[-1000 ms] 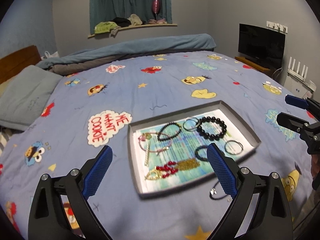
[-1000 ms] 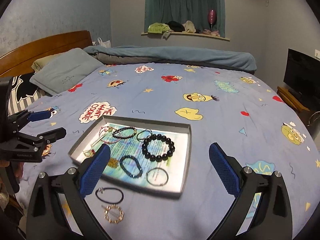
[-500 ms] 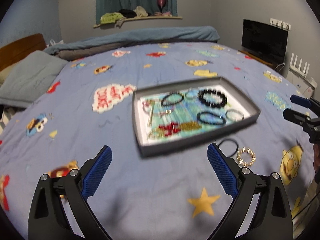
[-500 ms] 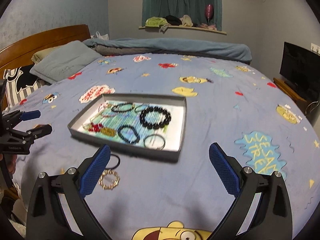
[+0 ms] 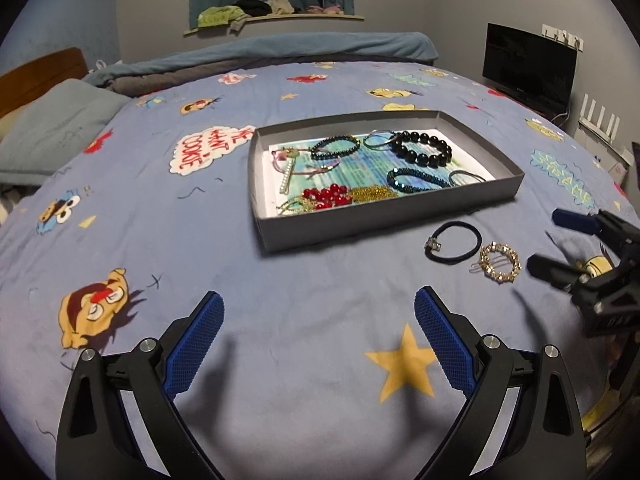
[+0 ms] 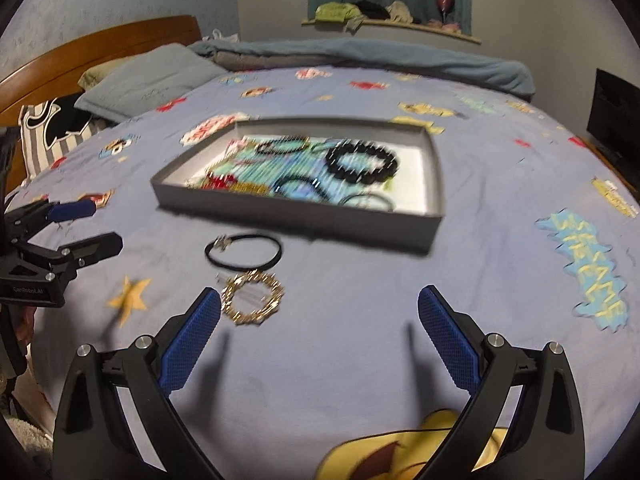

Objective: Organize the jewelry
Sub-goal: 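Move both open tools back toward the black hair tie and gold clip, then close the right tool on the gold ring hair clip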

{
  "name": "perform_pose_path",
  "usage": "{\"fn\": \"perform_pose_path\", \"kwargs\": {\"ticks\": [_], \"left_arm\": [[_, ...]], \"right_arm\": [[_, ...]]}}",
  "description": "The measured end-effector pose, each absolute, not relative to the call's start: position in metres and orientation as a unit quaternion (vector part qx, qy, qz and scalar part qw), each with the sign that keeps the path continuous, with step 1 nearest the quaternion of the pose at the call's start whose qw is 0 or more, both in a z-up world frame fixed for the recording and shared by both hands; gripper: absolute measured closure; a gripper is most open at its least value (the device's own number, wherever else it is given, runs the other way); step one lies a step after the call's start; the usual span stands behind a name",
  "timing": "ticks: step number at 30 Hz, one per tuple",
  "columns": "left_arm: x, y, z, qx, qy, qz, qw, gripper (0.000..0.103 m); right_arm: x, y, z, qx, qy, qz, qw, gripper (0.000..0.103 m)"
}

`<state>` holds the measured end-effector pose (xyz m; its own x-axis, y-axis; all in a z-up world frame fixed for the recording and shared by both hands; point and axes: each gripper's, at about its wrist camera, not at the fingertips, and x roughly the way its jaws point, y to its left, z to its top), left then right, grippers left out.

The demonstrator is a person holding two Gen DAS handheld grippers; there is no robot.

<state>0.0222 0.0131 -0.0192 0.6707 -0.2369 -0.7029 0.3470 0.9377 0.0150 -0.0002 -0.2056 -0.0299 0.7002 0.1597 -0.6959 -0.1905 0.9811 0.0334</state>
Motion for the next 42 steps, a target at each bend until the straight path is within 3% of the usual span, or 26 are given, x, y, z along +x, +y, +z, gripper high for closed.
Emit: {"fn": "perform_pose_path", "kwargs": {"ticks": [15,21,30,34,42], "left_arm": [[0.028,0.014,-0.036,0.052,0.391,-0.172,0.903,0.007],[0.03,0.011,-0.04,0.05,0.394,-0.176,0.901,0.007],[0.032,0.005,-0.043,0.047,0.399,-0.191,0.896,0.007],[0.032,0.0,-0.043,0.049,0.4,-0.196,0.894,0.008],[0.033,-0.022,-0.044,0.057,0.398,-0.22,0.889,0.008]], "right_arm": [[-0.003,-0.185,-0.047,-0.055,0.367,0.101,0.923,0.006],[-0.001,-0.184,-0.047,-0.054,0.364,0.109,0.923,0.028],[0.005,-0.178,-0.047,-0.056,0.367,0.123,0.92,0.04],[0.004,-0.178,-0.045,-0.052,0.365,0.132,0.92,0.062],[-0.001,-0.204,-0.035,-0.018,0.36,0.12,0.925,0.062]]}}
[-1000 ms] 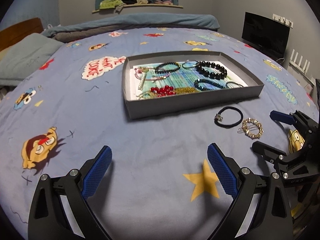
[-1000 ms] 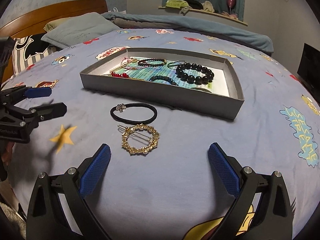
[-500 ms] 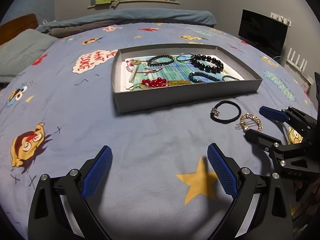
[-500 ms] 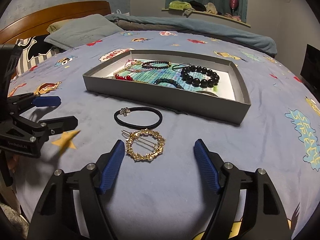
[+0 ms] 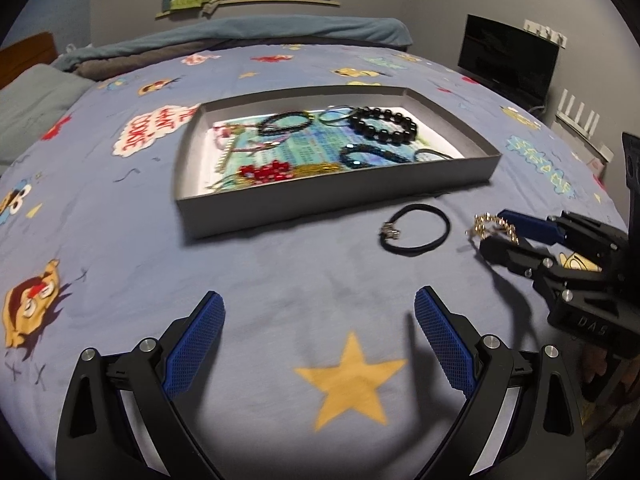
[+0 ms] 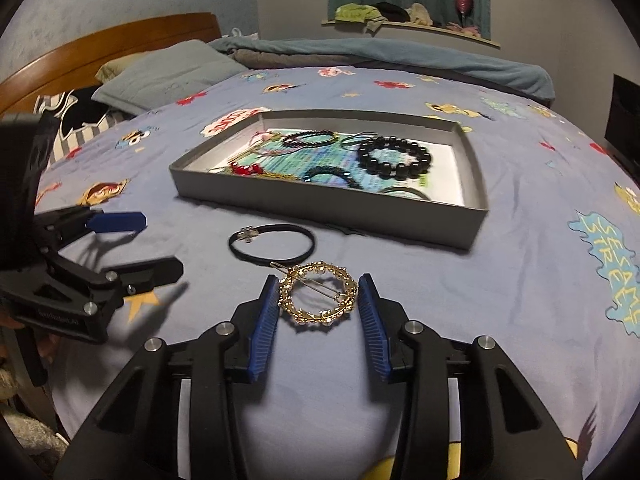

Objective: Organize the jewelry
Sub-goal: 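Close the right tool on the gold ring hair clip, then close the left tool on the black hair tie, then carry the hair tie and gold clip over the gray box with both tools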

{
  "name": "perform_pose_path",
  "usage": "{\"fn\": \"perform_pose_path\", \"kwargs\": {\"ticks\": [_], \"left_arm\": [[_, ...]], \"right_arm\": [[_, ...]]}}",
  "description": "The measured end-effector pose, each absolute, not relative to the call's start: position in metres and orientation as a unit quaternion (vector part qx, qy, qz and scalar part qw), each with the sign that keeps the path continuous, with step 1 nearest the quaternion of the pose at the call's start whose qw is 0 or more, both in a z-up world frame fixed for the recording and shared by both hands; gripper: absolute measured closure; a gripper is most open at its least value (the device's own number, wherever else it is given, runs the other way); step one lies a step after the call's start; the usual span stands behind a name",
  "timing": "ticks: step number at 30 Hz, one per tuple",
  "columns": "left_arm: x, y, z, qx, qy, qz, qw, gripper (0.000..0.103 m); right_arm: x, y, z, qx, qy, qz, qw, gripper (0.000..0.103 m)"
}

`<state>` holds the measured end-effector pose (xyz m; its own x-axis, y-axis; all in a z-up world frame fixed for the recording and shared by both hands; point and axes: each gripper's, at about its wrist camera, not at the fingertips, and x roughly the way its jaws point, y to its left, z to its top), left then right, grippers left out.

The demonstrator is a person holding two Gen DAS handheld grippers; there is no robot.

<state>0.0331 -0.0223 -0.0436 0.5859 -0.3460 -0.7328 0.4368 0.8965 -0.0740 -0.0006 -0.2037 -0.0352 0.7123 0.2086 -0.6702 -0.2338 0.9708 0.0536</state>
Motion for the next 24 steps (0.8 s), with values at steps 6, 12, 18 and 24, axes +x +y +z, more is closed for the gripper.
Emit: {"fn": "perform_pose_path", "kwargs": {"ticks": [6,12,18,24], "left_arm": [[0.041,-0.04,-0.039,0.046,0.381,-0.242,0.891,0.012],[0.056,-0.062,-0.037,0.057,0.376,-0.259,0.888,0.044],[0.063,-0.075,-0.05,0.078,0.395,-0.262,0.877,0.062],[0.059,-0.076,-0.051,0.095,0.392,-0.274,0.873,0.089]], "right_arm": [[-0.002,-0.218,-0.032,-0.007,0.357,0.108,0.928,0.062],[-0.002,-0.224,-0.034,0.001,0.359,0.106,0.927,0.062],[-0.004,-0.229,-0.035,0.005,0.358,0.102,0.928,0.062],[-0.004,-0.231,-0.035,0.007,0.358,0.101,0.928,0.062]]}}
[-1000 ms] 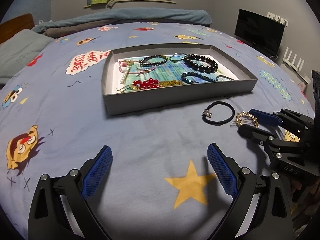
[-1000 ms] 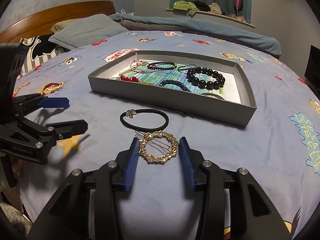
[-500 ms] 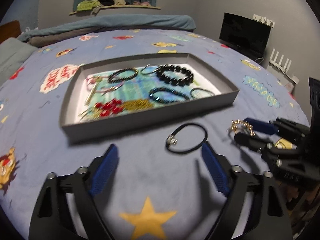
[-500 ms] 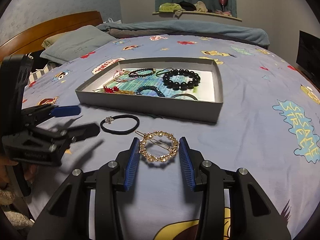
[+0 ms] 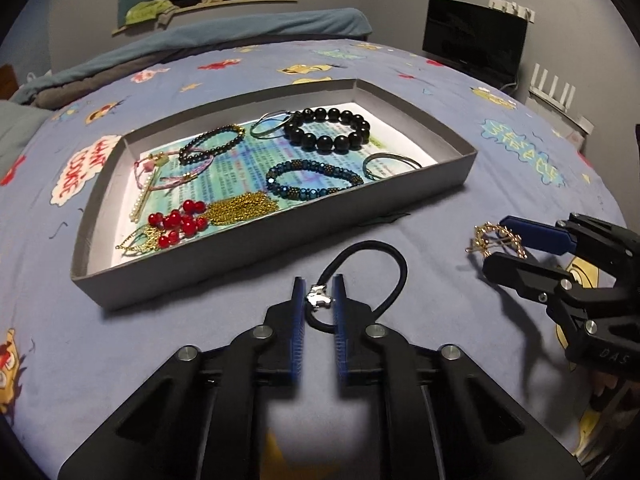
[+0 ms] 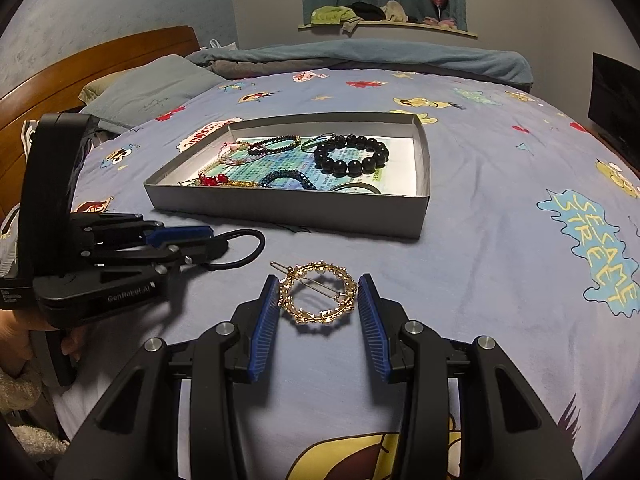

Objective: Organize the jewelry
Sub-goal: 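Carry the hair tie and gold clip over the gray box with both tools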

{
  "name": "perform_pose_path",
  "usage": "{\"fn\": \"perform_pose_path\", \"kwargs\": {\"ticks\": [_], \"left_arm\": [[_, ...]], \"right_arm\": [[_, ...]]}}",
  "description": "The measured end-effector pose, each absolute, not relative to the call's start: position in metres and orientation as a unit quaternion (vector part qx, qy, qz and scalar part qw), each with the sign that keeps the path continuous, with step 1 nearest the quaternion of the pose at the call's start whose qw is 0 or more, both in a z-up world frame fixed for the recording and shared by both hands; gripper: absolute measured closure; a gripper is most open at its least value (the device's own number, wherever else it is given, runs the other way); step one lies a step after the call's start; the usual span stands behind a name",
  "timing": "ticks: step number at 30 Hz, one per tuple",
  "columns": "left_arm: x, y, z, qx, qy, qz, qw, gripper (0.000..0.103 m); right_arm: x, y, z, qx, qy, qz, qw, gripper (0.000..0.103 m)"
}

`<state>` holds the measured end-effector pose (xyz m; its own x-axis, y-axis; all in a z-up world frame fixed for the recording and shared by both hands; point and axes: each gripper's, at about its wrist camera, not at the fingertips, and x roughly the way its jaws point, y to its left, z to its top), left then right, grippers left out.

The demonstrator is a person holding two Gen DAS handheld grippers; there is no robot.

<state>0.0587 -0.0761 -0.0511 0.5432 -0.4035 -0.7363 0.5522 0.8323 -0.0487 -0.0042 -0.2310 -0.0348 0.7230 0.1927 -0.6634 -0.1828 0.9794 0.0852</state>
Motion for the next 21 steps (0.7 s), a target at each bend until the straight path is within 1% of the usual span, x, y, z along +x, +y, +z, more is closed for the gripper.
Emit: {"fn": "perform_pose_path", "kwargs": {"ticks": [3,10,15,21], "left_arm": [[0.052,-0.073,-0.047,0.104,0.382,-0.275,0.876,0.089],[0.041,-0.05,-0.019,0.084,0.352,-0.281,0.889,0.089],[0.048,-0.033,0.004,0.052,0.335,-0.277,0.899,0.089],[0.067,-0.021,0.023,0.046,0.318,-0.265,0.909,0.089]], "right_arm": [[-0.005,-0.231,-0.034,0.006,0.356,0.103,0.929,0.062],[0.001,-0.229,-0.017,-0.007,0.338,0.107,0.935,0.062],[0.015,-0.229,0.0,-0.015,0.32,0.102,0.942,0.062],[0.036,-0.227,0.012,-0.022,0.312,0.103,0.944,0.062]]}}
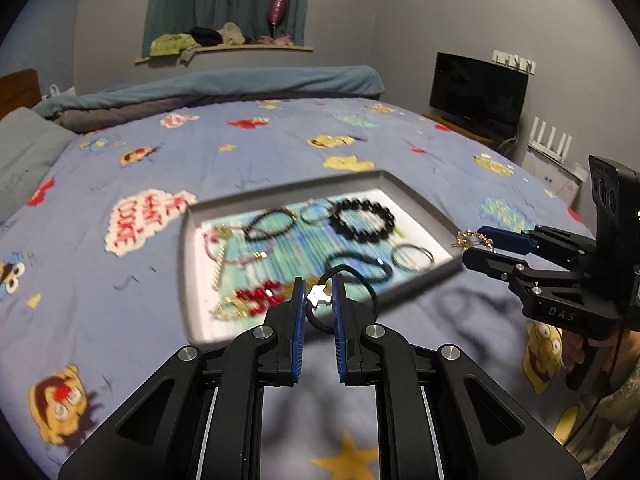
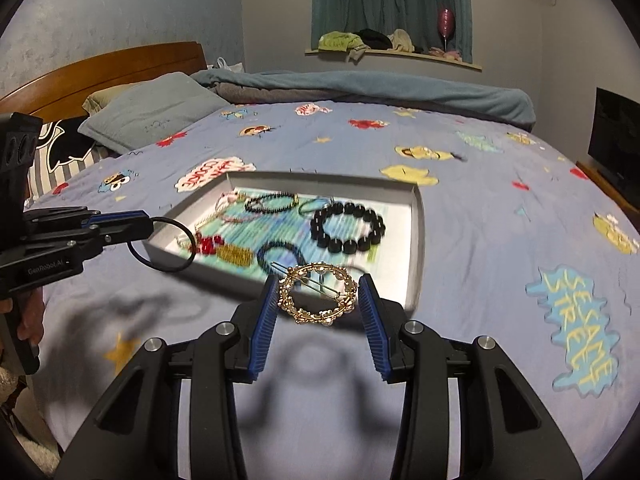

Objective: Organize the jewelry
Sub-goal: 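Carry the hair tie and gold clip over the gray box with both tools, then open both tools to release the hair tie and clip into the box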

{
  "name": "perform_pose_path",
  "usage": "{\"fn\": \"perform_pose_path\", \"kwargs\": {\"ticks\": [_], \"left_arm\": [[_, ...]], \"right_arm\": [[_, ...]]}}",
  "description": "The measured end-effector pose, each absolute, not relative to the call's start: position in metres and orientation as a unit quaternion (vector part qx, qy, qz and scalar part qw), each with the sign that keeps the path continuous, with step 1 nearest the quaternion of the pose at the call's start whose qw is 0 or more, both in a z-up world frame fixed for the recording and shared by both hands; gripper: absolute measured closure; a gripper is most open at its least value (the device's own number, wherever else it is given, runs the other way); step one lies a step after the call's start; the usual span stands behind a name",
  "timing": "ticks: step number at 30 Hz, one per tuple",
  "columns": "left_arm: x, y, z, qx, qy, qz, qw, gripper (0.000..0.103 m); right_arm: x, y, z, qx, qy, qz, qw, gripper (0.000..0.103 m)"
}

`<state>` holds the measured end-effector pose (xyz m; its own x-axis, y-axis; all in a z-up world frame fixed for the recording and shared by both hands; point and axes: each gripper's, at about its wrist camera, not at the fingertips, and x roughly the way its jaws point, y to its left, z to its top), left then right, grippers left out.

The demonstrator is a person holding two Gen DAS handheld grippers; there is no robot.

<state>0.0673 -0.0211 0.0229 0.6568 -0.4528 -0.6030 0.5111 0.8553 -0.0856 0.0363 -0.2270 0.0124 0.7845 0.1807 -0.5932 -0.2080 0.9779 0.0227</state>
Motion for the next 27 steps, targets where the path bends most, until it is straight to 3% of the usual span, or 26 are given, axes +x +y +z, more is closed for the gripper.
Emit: {"fn": "perform_pose_path", "kwargs": {"ticks": [16,27], "left_arm": [[0.155,-0.02,-0.005,0.03,0.366,-0.235,0.9,0.089],[0.181,-0.022,-0.03,0.042,0.406,-0.22,0.886,0.089]], "right_arm": [[0.14,-0.184,0.007,-0.031,0.348,0.107,0.931,0.062],[0.189,-0.162,-0.024,-0.034,0.435,0.095,0.895,0.062]]}}
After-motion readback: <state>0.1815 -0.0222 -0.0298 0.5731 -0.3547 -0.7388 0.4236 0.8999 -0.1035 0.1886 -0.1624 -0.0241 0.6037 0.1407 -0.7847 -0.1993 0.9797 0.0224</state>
